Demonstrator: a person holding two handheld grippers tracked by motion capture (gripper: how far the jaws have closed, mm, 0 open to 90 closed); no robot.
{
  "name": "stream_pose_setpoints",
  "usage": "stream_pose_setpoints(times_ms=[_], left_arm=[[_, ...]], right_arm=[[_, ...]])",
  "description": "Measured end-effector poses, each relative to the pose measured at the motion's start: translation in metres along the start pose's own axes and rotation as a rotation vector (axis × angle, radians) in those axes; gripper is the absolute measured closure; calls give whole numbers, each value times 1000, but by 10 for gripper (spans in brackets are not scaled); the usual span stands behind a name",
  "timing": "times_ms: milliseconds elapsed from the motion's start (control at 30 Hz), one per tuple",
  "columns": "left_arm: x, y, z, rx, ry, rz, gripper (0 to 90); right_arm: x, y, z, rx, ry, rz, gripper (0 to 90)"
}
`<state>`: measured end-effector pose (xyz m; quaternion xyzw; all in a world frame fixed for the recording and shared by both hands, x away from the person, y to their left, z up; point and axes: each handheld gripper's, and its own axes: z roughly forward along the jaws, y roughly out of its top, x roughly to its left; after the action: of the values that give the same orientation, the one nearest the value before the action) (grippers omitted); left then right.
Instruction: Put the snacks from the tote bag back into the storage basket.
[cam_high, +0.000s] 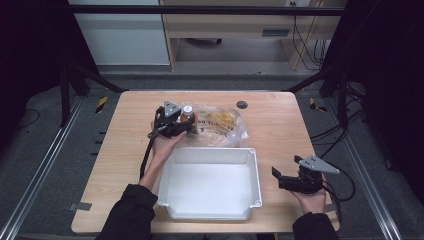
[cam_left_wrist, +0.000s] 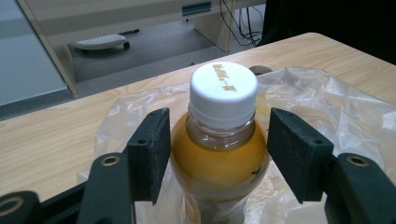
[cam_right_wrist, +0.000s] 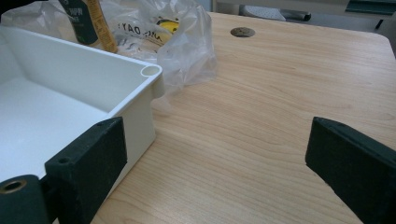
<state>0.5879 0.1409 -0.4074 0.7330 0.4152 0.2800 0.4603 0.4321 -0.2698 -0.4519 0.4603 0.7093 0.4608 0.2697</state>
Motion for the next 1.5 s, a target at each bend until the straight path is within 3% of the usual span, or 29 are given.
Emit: stream_pose_setpoints(times_ms=[100,467,633,1267,1500], left_arm=[[-1,1,1,-20,4,1,433],[-3,11,5,-7,19,23,520],[-1,12,6,-25,10,3,575],[-2,20,6,25,23,6,588],[-2,24,3,7,34,-17,589]], right_arm=[[0,0,0,1,3,2,57],[0,0,0,2,3,2,57],[-1,0,0,1,3,0,57],[-2,0,1,5,4,7,57],[-2,0,0,2,3,3,57]])
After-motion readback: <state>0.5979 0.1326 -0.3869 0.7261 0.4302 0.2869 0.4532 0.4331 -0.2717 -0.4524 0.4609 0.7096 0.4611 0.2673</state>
